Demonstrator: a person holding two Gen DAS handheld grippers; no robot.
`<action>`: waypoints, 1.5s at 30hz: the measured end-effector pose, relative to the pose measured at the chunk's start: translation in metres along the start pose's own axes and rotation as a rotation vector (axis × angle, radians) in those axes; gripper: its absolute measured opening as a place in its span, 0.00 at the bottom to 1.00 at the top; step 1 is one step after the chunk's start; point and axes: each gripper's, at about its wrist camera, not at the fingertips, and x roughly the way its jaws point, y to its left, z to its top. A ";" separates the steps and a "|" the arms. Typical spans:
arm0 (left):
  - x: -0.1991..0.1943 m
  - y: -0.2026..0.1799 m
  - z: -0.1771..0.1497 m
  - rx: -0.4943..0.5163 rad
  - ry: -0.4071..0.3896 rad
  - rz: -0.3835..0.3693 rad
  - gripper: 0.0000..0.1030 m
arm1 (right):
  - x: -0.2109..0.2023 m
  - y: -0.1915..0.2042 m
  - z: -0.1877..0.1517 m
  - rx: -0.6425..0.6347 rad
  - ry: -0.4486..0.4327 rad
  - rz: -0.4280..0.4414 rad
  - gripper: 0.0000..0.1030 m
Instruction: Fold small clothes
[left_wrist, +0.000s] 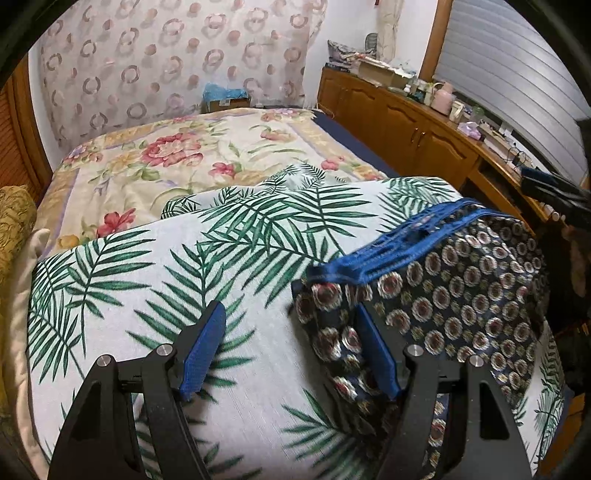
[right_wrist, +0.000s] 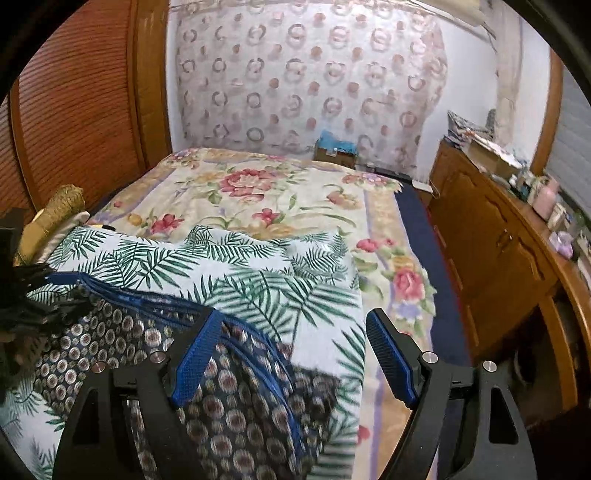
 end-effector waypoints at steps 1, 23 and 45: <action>0.002 0.000 0.001 0.002 -0.001 -0.003 0.71 | -0.003 -0.001 -0.007 0.006 0.009 0.012 0.81; 0.015 -0.007 0.009 0.014 0.019 -0.143 0.24 | 0.047 -0.025 -0.054 0.088 0.145 0.225 0.48; -0.153 0.022 0.003 -0.014 -0.326 0.009 0.06 | -0.051 0.041 0.009 -0.135 -0.174 0.326 0.09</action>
